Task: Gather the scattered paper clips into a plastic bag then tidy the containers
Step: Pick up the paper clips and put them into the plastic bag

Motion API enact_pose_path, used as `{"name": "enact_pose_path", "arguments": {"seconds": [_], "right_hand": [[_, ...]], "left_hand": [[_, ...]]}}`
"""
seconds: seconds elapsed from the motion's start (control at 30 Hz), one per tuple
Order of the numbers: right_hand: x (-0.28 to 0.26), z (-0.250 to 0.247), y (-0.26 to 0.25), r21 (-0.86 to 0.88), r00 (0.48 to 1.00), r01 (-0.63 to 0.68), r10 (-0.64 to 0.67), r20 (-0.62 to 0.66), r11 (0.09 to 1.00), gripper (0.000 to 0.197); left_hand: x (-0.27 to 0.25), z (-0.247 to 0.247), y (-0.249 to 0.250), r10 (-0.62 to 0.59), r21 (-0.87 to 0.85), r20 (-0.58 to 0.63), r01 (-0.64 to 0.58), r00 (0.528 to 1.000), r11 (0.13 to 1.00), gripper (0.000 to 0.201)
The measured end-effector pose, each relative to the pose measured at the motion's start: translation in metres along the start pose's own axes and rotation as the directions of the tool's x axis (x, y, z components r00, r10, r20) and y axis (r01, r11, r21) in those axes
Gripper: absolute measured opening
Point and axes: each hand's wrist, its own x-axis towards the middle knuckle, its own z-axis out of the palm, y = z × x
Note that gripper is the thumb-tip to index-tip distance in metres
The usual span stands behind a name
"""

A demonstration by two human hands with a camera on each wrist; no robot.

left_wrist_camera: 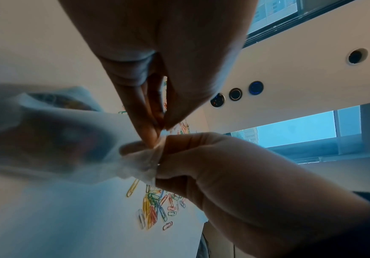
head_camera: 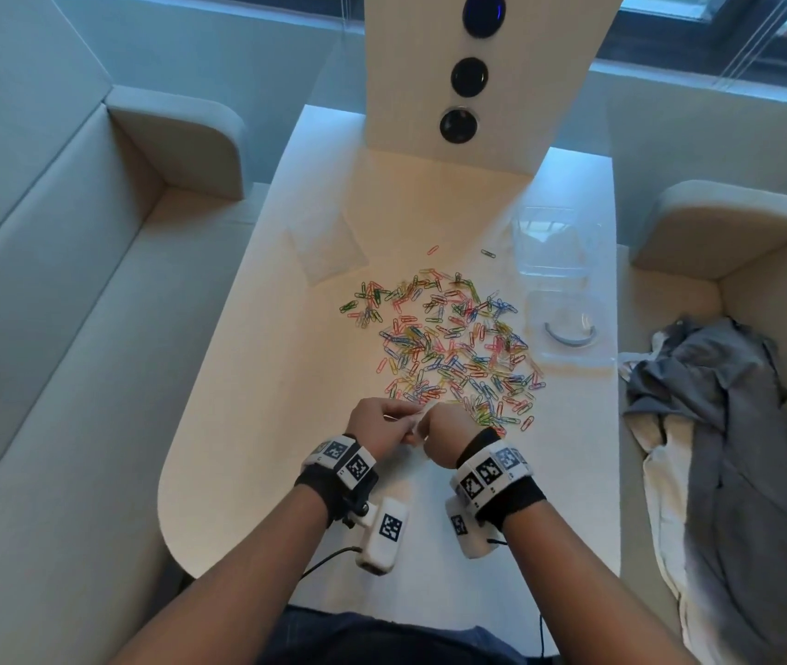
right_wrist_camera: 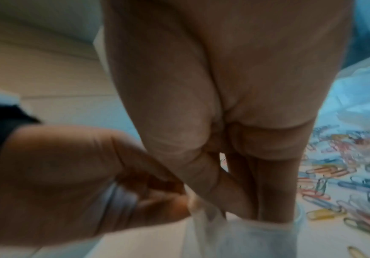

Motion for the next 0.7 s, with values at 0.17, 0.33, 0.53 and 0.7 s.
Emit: {"name": "enact_pose_path", "arguments": {"seconds": [0.17, 0.33, 0.53, 0.7], "right_hand": [[0.002, -0.014, 0.019, 0.245, 0.988, 0.153, -0.140, -0.069, 0.957, 0.029], [0.015, -0.013, 0.082, 0.614, 0.928, -0.046, 0.262, -0.266, 0.788, 0.043], [0.034, 0.027, 0.116, 0.229, 0.851, -0.306, 0.374, -0.369, 0.924, 0.103], [0.048, 0.037, 0.093, 0.081, 0.872, -0.144, 0.166, -0.461, 0.986, 0.063]], "left_hand": [[0.000, -0.007, 0.000, -0.011, -0.036, -0.041, 0.010, 0.999, 0.999, 0.016], [-0.002, -0.026, 0.003, -0.044, -0.073, -0.096, 0.037, 0.994, 0.997, 0.021], [-0.010, -0.048, 0.001, -0.063, -0.152, -0.159, 0.039, 0.985, 0.988, 0.021], [-0.015, -0.057, 0.002, -0.097, -0.201, -0.185, 0.059, 0.978, 0.978, 0.021]]}}
